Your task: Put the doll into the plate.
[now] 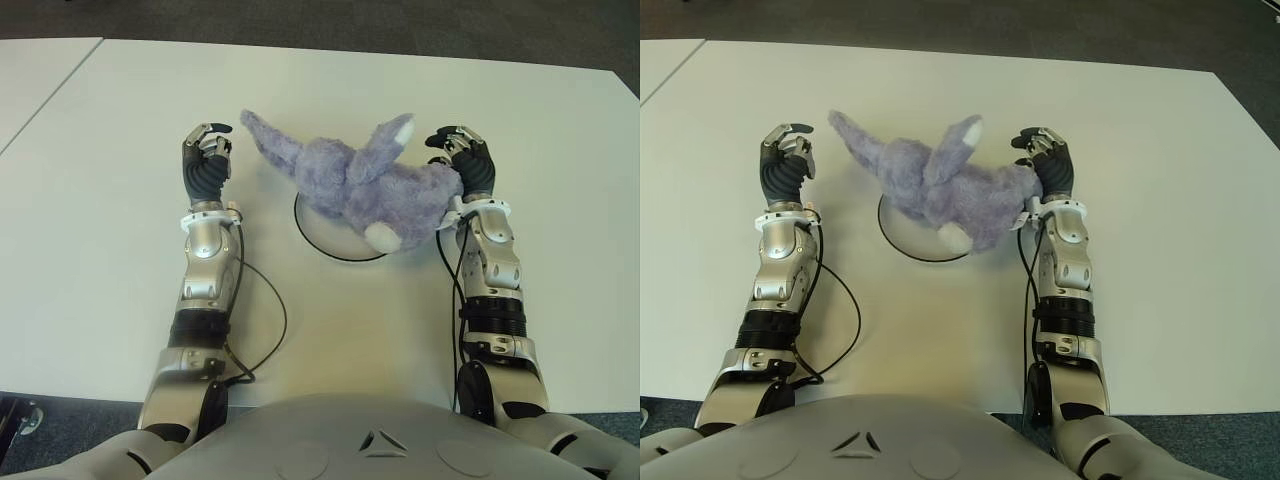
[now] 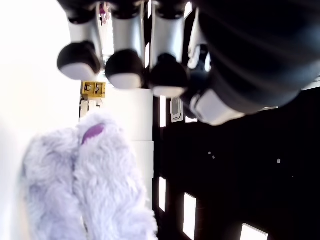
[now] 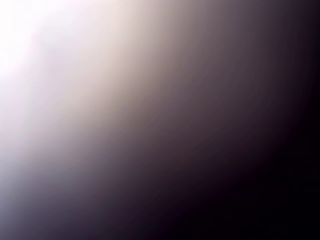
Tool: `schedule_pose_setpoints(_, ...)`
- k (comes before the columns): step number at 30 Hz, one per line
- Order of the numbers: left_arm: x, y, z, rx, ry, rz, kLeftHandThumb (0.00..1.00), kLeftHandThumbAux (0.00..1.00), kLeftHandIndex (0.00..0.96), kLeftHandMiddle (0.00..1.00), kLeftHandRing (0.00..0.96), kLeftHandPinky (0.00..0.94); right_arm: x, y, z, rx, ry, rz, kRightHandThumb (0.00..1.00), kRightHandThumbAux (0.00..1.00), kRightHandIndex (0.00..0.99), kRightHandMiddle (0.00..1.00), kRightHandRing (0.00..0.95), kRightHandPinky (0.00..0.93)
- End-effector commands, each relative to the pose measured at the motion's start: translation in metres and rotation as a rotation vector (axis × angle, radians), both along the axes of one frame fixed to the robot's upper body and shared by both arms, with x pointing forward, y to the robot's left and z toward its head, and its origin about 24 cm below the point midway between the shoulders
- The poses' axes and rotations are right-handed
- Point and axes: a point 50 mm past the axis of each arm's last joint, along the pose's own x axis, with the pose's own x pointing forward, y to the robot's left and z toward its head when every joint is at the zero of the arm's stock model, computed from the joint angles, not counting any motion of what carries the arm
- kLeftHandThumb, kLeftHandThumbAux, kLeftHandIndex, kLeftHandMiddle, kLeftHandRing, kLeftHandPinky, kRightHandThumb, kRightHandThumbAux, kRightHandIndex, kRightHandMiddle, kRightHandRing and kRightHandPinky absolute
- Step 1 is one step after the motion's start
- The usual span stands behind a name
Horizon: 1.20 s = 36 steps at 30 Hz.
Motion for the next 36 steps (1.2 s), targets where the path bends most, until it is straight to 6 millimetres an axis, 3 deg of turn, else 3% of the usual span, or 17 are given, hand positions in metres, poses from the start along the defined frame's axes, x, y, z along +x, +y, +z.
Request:
schedule_pose_setpoints(1,-0.018,-0.006,-0.034,-0.041,0.135,-0.002,0.709,0.706,0.442,0.868,0.878,0.866,-0.001,0.005,-0.010,0.006,0.051,0.017,0.840,0.679,0.428,0.471,0.531,0.525)
schedule_pose_setpoints(36,-0.020,-0.008,-0.034,-0.049,0.130,-0.004,0.709,0.706,0.442,0.869,0.879,0.867,0.004,0.027,-0.011,0.013,0.040,0.092,0.840,0.679,0.431,0.469,0.529,0.522)
